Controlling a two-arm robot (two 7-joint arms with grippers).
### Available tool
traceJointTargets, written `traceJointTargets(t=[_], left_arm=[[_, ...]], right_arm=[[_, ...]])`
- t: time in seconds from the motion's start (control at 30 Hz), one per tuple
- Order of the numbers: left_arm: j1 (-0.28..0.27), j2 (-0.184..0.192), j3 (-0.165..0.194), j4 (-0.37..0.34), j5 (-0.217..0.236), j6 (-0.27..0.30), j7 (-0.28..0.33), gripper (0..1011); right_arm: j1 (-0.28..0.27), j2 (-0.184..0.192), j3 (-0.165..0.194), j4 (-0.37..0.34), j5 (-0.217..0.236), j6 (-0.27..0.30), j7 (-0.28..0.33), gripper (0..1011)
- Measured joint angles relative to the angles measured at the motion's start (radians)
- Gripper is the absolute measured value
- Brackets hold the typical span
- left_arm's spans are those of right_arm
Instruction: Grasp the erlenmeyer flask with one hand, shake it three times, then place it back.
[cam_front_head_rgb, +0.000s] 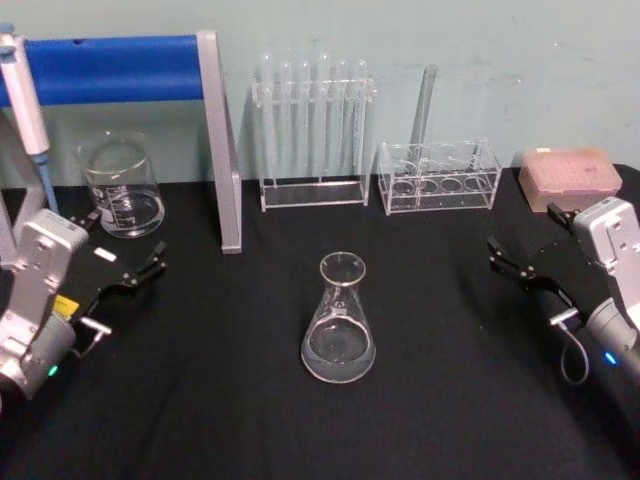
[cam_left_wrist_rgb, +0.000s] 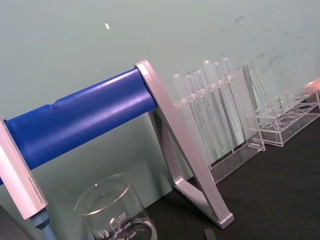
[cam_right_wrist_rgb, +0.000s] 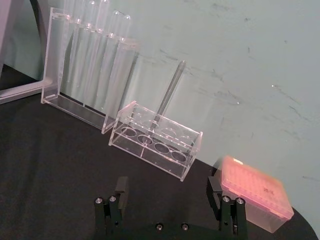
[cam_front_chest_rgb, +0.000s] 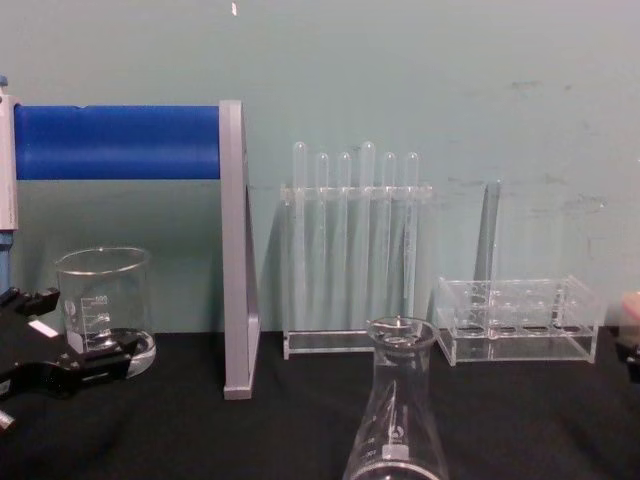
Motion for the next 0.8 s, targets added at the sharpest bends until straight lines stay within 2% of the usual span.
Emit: traceJointTargets(t=[0.23, 0.43, 0.47, 0.5, 0.6, 0.8], left_arm=[[0.000, 0.000, 0.000, 0.000, 0.000, 0.000, 0.000, 1001], [0.000, 0.000, 0.000, 0.000, 0.000, 0.000, 0.000, 1001], [0.000, 0.000, 0.000, 0.000, 0.000, 0.000, 0.000, 1001], [0.000, 0.000, 0.000, 0.000, 0.000, 0.000, 0.000, 1001], [0.000, 0.000, 0.000, 0.000, 0.000, 0.000, 0.000, 1001], [0.000, 0.000, 0.000, 0.000, 0.000, 0.000, 0.000, 1001]], right_arm=[[-0.008, 0.004, 0.018, -0.006, 0.005, -0.008, 0.051, 1000], [-0.021, 0.018, 0.038, -0.025, 0.055, -0.017, 0.140, 1000], [-0.025, 0.024, 0.043, -0.032, 0.071, -0.024, 0.170, 1000], [-0.025, 0.024, 0.043, -0.032, 0.071, -0.024, 0.170, 1000], [-0.037, 0.036, 0.053, -0.051, 0.106, -0.042, 0.239, 1000], [-0.053, 0.055, 0.063, -0.082, 0.140, -0.071, 0.333, 1000]])
